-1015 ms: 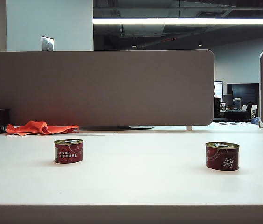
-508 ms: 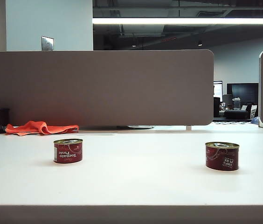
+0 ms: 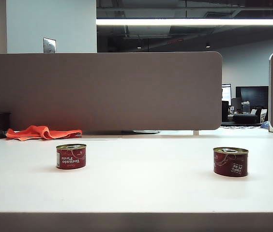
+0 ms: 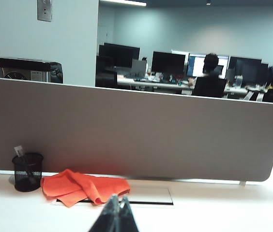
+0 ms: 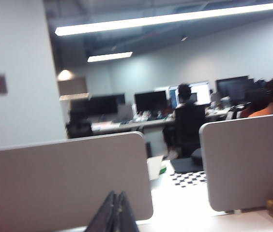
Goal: Stack a can of tomatoes on the right onto the can of tomatoes on the left.
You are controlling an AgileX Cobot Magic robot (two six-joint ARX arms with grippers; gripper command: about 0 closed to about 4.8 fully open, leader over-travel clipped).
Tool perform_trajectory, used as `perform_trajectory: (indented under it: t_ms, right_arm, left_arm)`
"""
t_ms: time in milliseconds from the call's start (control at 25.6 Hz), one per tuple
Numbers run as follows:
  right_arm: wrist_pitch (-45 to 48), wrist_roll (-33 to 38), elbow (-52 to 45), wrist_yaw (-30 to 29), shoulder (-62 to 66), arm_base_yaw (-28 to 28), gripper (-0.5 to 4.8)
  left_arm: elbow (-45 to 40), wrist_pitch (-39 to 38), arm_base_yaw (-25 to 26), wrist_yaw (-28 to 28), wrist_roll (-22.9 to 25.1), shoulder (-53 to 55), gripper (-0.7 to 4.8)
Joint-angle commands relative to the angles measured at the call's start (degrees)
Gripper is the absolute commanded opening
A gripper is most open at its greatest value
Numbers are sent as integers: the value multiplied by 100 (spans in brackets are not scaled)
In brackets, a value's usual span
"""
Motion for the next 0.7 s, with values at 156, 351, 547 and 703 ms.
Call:
perform_trajectory:
  t_ms: [156, 351, 547, 703]
  right_arm:
    - [-555, -254, 1073, -901, 1484, 2, -6]
    - [-1996, -363, 2179, -876, 2837, 264, -6]
    - [-2500, -361, 2531, -857, 3692, 745, -6]
    - [-2844, -387, 2531, -710, 4135, 1163, -6]
  left_arm:
    - [837, -518, -7, 608, 81, 1161, -5]
    - [1034, -1108, -444, 697, 293, 1875, -5]
    - [1036, -1530, -682, 820, 315, 2483, -5]
    - [1036, -1875, -997, 896, 317, 2667, -5]
